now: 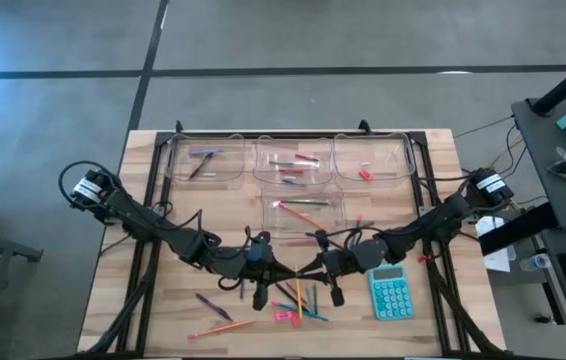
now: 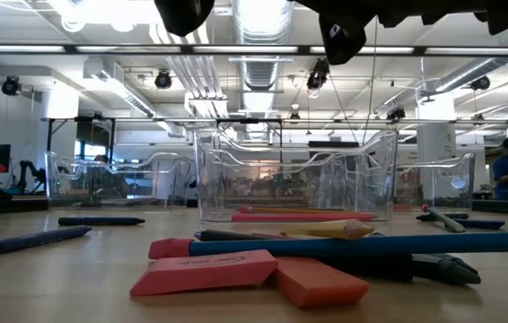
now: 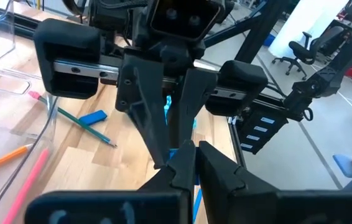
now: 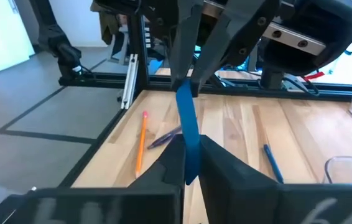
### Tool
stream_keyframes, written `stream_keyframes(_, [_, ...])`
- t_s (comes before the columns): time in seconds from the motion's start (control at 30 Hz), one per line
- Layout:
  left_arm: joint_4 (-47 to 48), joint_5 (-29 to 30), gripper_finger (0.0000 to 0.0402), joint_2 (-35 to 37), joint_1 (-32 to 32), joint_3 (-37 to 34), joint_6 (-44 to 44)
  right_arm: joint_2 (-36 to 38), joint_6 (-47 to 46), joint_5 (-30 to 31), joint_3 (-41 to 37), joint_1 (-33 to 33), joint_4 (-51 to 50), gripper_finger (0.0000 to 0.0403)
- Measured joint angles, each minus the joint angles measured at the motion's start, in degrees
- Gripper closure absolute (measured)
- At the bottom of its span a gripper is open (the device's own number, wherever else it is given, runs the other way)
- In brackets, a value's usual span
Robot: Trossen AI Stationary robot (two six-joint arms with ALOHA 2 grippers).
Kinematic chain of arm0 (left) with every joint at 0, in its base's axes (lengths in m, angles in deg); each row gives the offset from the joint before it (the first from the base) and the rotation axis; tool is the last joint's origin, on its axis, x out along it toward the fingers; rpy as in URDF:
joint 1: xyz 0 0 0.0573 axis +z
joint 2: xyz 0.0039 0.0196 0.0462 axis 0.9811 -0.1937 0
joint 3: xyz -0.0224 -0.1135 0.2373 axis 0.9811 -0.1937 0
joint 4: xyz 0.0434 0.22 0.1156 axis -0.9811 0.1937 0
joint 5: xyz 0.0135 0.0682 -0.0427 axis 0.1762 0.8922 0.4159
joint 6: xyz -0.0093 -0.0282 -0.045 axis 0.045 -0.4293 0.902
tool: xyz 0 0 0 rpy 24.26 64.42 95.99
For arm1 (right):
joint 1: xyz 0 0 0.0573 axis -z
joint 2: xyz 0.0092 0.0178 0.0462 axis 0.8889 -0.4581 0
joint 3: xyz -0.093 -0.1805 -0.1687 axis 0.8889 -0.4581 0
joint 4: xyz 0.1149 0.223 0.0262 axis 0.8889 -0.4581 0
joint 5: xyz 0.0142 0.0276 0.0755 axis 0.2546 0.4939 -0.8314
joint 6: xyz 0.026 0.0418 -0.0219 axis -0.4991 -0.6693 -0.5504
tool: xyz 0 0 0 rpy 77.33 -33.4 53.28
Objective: Sort crayons/erasers/pens/pencils in bins
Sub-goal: Put the left blue eraser into the top right transparent bin
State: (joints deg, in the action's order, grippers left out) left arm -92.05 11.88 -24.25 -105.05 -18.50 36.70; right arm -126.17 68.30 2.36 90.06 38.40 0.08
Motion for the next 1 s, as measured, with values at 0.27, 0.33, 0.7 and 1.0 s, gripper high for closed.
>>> stream_keyframes(0.27, [0.50,2.93,0.0337,0.63,0.46,0.24,-8.46,3.74,-1.13,1.66,-0.36,0.39,-8.32,0.0387])
stream_keyframes(0.33, [0.53,4.50,0.0307,1.67,1.24,0.24,-10.15,5.62,-1.14,4.25,-0.64,0.39,-11.01,0.0387])
stream_keyframes(0.7, [0.65,7.33,0.0200,4.35,4.81,-0.20,-12.56,29.09,-4.84,36.01,-11.16,3.75,-36.37,0.0389])
stream_keyframes(1.0, [0.55,7.33,0.0198,4.07,5.16,-0.44,-13.74,45.92,-13.33,37.02,-18.67,25.73,-52.26,0.0389])
